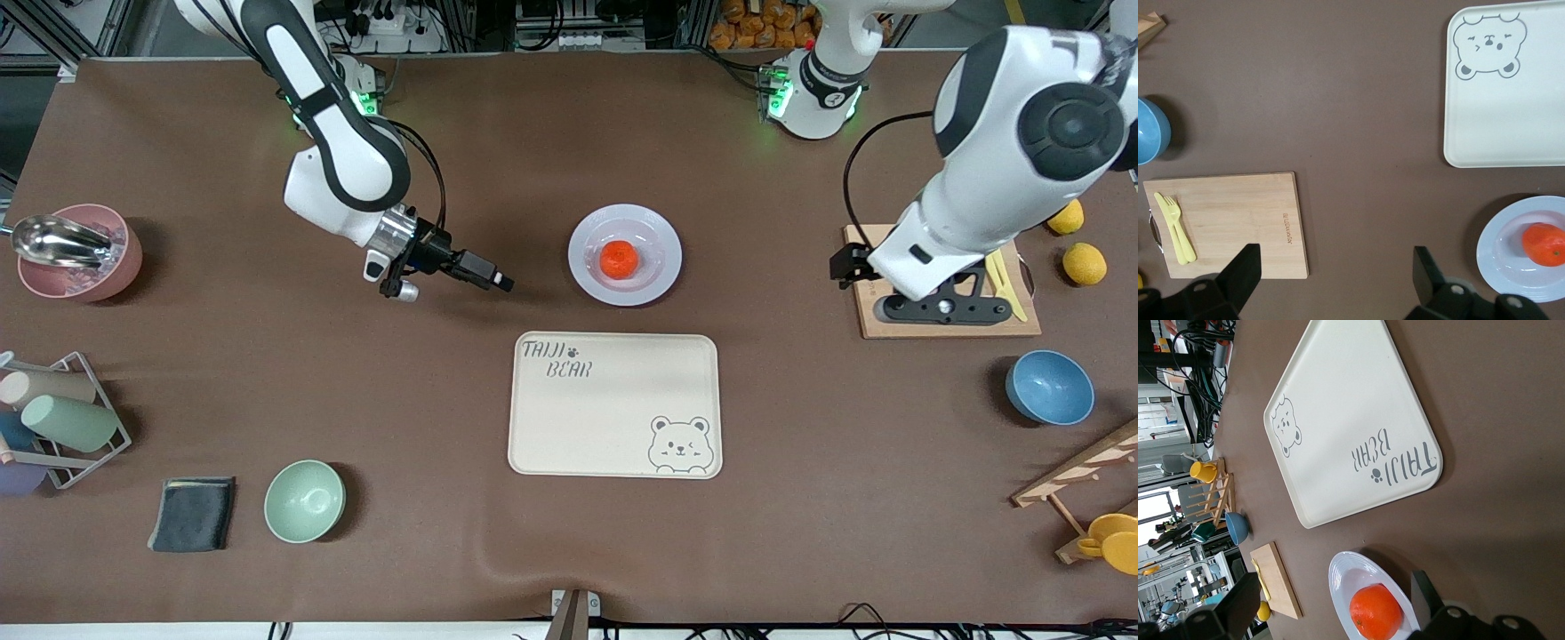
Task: Place orange and plate with both arms
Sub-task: 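Withdraw the left gripper while the right gripper approaches the plate rim, then grip the plate rim with the right gripper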
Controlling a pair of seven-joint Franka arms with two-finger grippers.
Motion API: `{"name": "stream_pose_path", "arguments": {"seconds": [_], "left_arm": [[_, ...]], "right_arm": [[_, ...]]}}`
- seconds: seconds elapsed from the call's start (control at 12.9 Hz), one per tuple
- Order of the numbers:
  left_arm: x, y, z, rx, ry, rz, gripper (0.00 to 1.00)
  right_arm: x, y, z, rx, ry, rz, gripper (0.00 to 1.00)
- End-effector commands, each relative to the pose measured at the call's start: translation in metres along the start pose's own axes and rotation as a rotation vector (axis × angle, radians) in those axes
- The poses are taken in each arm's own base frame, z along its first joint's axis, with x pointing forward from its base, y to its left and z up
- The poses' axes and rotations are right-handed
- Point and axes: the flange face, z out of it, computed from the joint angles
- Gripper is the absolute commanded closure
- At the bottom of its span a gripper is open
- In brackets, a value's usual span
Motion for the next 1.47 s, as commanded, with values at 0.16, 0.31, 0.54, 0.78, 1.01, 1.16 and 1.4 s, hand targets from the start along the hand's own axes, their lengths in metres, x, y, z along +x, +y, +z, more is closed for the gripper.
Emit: {"name": "stream_pose_path", "arguments": {"seconds": [0.16,0.31,0.54,0.78,1.01,1.16,1.4], "left_arm": [[-0.033,-0.048,-0.048,-0.030,-0.002,0.071,0.00],[-0.036,-0.060,-0.064,-0.047,-0.007,0.061,0.00],[-0.035,-0.068,-0.065,-0.063,-0.029,0.033,0.00],[-0.032,-0.067,-0.058,-0.073,-0.042,0.028,0.00],[-0.030,-0.066,-0.055,-0.074,-0.048,0.029,0.00],[-0.030,-0.066,-0.054,-0.074,-0.049,0.027,0.00],[-0.030,-0.066,-0.056,-0.073,-0.048,-0.008,0.00]], "right_arm": [[-0.014,0.039,0.058,0.024,0.052,-0.032,0.00],[-0.014,0.039,0.058,0.024,0.052,-0.032,0.00],[-0.014,0.039,0.058,0.024,0.053,-0.030,0.00],[-0.015,0.040,0.060,0.021,0.049,-0.041,0.00],[-0.020,0.049,0.067,0.003,0.034,-0.078,0.00],[-0.031,0.053,0.072,-0.010,0.013,-0.114,0.00],[-0.052,0.056,0.086,-0.026,-0.026,-0.133,0.05]]}}
